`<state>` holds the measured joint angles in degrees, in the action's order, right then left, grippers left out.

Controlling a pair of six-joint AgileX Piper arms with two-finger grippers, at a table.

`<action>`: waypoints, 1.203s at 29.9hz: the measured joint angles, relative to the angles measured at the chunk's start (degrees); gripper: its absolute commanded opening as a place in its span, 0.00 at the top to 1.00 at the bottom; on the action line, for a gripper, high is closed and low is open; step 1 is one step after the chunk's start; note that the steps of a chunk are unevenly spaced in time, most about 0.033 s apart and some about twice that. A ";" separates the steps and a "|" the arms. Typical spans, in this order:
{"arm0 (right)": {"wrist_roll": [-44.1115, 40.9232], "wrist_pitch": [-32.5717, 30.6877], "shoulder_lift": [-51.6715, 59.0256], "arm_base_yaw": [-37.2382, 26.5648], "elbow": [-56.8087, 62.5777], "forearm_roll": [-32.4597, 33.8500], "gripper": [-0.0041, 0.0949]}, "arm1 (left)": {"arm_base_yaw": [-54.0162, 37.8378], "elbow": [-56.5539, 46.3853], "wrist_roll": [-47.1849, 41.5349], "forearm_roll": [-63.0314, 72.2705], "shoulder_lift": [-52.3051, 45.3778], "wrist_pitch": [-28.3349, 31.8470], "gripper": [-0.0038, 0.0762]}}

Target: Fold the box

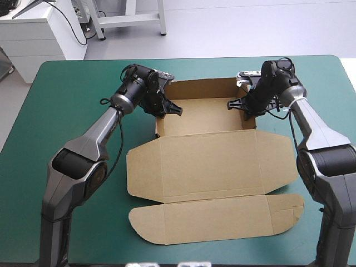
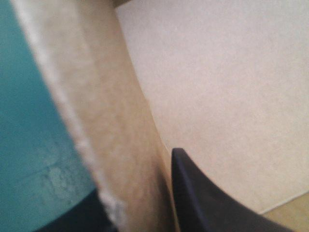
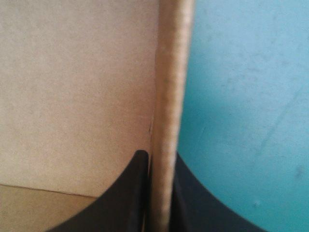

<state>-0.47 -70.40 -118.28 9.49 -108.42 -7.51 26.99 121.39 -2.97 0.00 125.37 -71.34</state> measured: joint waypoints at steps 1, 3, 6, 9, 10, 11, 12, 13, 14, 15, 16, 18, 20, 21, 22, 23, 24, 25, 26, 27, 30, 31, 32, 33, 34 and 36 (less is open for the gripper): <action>0.47 -0.02 -0.33 0.08 0.00 -0.04 0.49 | -0.13 -0.05 0.77 0.00 0.09 0.00 0.34; 1.23 -0.02 -0.85 0.29 0.25 0.01 0.29 | -0.23 -0.05 1.47 0.00 0.41 0.26 0.22; 1.69 -0.06 -0.75 0.36 0.37 0.28 0.12 | -0.23 -0.10 1.25 -1.33 0.41 0.26 0.15; 1.74 -0.06 -0.55 0.36 0.37 1.29 0.11 | -0.30 -0.10 0.69 -2.29 0.36 0.28 0.15; 1.73 -0.13 -0.43 0.36 0.37 1.41 0.11 | -0.35 -0.10 0.64 -2.32 0.22 0.28 0.15; 1.73 -0.13 -0.21 0.36 0.37 1.47 0.11 | -0.34 -0.10 0.57 -2.27 0.00 0.28 0.15; 1.73 -0.13 0.00 0.36 0.37 1.58 0.11 | -0.34 -0.10 0.57 -2.14 -0.24 0.28 0.15; 1.73 -0.16 0.39 0.36 0.42 1.60 0.12 | -0.34 -0.10 0.52 -1.97 -0.52 0.28 0.15; 1.73 -0.16 0.74 0.36 0.42 1.71 0.12 | -0.36 -0.10 0.52 -1.93 -0.87 0.28 0.15; 1.73 -0.16 1.22 0.36 0.42 1.71 0.12 | -0.40 -0.10 0.52 -1.93 -1.29 0.22 0.15; 1.66 -0.19 1.72 0.36 0.42 1.71 0.12 | -0.40 -0.10 0.52 -1.93 -1.69 0.22 0.15; 1.67 -0.24 2.89 0.36 0.42 1.78 0.12 | -0.40 -0.10 0.47 -1.91 -2.67 0.16 0.15; 1.67 -0.24 4.56 0.43 0.42 1.90 0.12 | -0.40 -0.10 0.47 -1.91 -4.01 0.16 0.16; 1.67 -0.27 5.52 0.42 0.37 1.96 0.12 | -0.40 -0.10 0.47 -1.91 -4.94 0.16 0.16; 1.67 -0.31 6.32 0.42 0.25 1.96 0.12 | -0.40 -0.10 0.47 -1.91 -6.00 0.10 0.16; 1.67 -0.38 7.34 0.42 0.12 1.96 0.12 | -0.40 -0.10 0.47 -1.91 -7.17 0.04 0.16; 1.67 -0.43 8.40 0.42 0.06 1.81 0.12 | -0.40 -0.10 0.47 -1.91 -8.47 -0.03 0.17; 1.67 -0.43 9.48 0.42 -0.01 1.56 0.14 | -0.40 -0.10 0.35 -1.91 -9.81 -0.10 0.19; 1.63 -0.43 10.32 0.42 -0.01 1.37 0.15 | -0.40 -0.10 0.28 -1.91 -10.94 -0.10 0.22; 1.63 -0.50 11.32 0.42 -0.01 1.10 0.16 | -0.40 -0.10 0.22 -1.91 -12.36 -0.18 0.27; 1.63 -0.75 13.73 0.42 -0.01 0.11 0.19 | -0.40 -0.10 0.12 -1.91 -16.47 -0.18 0.46; 1.63 -0.83 14.23 0.42 -0.01 -0.13 0.19 | -0.40 -0.10 0.18 -1.91 -17.96 -0.22 0.53; 1.63 -0.83 14.70 0.42 -0.01 -0.26 0.20 | -0.40 -0.10 0.38 -1.97 -19.49 -0.22 0.61; 1.68 -0.87 15.10 0.42 -0.01 -0.26 0.21 | -0.40 -0.10 0.89 -1.90 -21.02 -0.22 0.70; 1.68 -0.90 15.28 0.42 -0.01 -0.31 0.22 | -0.40 -0.10 1.60 -1.90 -22.56 -0.22 0.78; 1.89 -0.90 15.65 0.42 -0.01 -0.31 0.23 | -0.40 -0.10 2.50 -1.90 -25.35 -0.22 0.92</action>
<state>1.43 -71.30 -102.63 9.91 -108.42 -7.82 26.58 121.29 -0.47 -1.90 100.02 -71.56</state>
